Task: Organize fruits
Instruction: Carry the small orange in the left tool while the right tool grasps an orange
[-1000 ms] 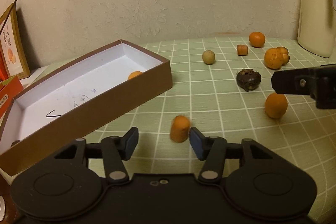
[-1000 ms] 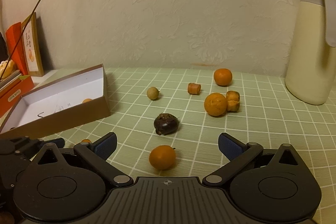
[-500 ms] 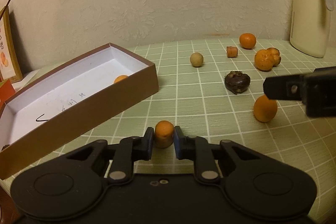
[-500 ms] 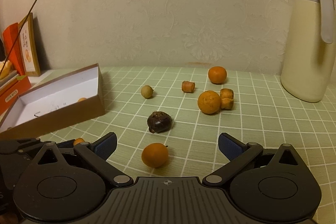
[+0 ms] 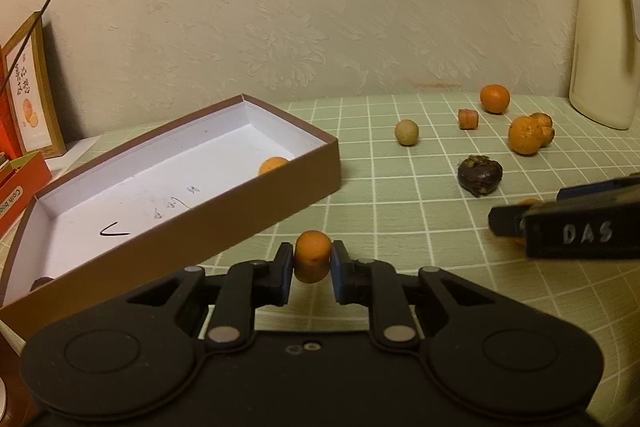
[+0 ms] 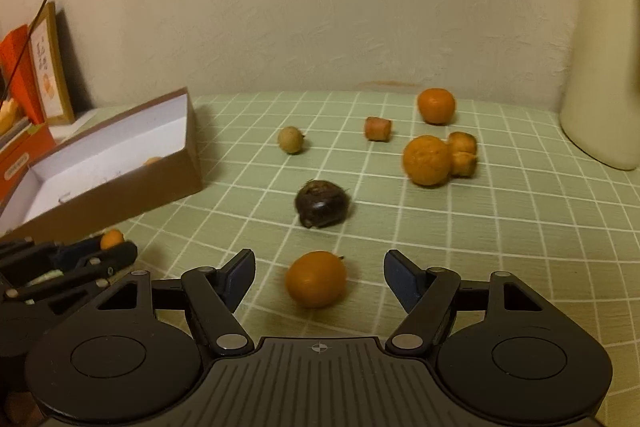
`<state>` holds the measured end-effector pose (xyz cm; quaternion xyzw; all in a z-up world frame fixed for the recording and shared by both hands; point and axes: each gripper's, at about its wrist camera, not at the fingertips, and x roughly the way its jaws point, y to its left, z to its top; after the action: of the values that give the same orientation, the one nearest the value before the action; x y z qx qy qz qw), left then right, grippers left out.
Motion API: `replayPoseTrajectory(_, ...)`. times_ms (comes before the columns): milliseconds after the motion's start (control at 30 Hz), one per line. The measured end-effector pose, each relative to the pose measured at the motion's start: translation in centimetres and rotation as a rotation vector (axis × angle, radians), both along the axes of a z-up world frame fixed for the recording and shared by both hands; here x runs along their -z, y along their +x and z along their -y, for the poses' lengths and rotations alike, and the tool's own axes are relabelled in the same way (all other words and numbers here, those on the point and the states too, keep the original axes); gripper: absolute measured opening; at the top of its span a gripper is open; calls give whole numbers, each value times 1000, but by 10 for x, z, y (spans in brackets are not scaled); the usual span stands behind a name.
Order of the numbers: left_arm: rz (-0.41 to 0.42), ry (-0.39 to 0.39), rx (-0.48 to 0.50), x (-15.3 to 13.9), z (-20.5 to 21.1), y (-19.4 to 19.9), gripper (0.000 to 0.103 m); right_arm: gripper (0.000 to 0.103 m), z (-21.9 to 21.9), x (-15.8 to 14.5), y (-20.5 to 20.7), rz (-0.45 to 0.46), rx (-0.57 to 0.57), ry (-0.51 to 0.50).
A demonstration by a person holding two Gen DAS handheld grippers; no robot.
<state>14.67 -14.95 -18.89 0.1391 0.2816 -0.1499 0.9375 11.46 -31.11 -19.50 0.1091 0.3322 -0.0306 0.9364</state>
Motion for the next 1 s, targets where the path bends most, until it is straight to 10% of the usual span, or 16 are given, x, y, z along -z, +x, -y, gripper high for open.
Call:
replayPoseTrajectory(100,5,-2,-8,-2,-4,0,10,45,-5,2,6,-19,-9,1)
replayPoseTrajectory(267,10,-7,-33,-6,-14,2,10,33,-9,5,11,-40,-17,-3)
replayPoseTrajectory(1000,103,-45,-257,-49,-97,31,10,32,-71,-58,56,191,-190,34)
